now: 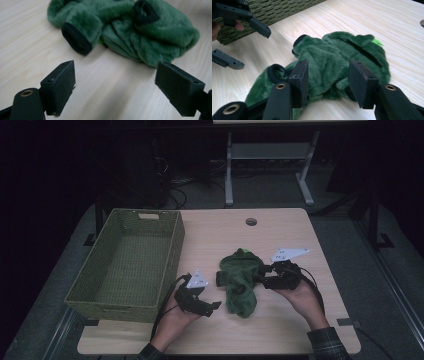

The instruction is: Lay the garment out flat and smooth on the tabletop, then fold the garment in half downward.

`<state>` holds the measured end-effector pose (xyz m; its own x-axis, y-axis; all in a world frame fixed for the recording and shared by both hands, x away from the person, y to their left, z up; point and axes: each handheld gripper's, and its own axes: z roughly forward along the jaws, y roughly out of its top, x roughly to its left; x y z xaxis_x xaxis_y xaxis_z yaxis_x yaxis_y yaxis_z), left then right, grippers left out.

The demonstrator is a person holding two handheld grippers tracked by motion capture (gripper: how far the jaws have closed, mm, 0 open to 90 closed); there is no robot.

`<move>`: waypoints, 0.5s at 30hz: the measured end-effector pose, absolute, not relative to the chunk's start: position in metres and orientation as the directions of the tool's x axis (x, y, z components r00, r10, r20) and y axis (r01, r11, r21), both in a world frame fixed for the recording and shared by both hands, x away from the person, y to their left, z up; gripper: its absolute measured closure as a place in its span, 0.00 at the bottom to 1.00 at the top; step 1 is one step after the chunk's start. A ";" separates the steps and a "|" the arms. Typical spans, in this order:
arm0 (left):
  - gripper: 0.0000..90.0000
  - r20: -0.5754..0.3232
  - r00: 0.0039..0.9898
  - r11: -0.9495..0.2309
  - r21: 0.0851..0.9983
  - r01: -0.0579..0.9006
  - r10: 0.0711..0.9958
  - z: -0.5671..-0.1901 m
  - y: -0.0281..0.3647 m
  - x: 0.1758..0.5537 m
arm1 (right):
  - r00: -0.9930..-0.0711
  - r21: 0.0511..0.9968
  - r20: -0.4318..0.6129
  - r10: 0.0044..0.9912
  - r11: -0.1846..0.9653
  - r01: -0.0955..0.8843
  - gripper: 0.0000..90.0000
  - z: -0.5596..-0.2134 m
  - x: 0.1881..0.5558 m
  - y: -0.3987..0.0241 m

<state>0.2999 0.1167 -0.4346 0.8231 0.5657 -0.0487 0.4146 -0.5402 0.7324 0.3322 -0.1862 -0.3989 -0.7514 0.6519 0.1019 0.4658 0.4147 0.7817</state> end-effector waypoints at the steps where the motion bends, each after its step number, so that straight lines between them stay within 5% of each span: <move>1: 0.18 -0.047 0.824 -0.540 0.734 0.412 0.564 -0.433 0.116 0.302 | -0.749 0.784 0.098 0.655 0.413 0.464 0.55 -0.399 0.333 -0.188; 15: 0.18 -0.048 0.819 -0.527 0.743 0.413 0.572 -0.415 0.100 0.344 | -0.709 0.777 0.106 0.697 0.387 0.496 0.53 -0.399 0.355 -0.207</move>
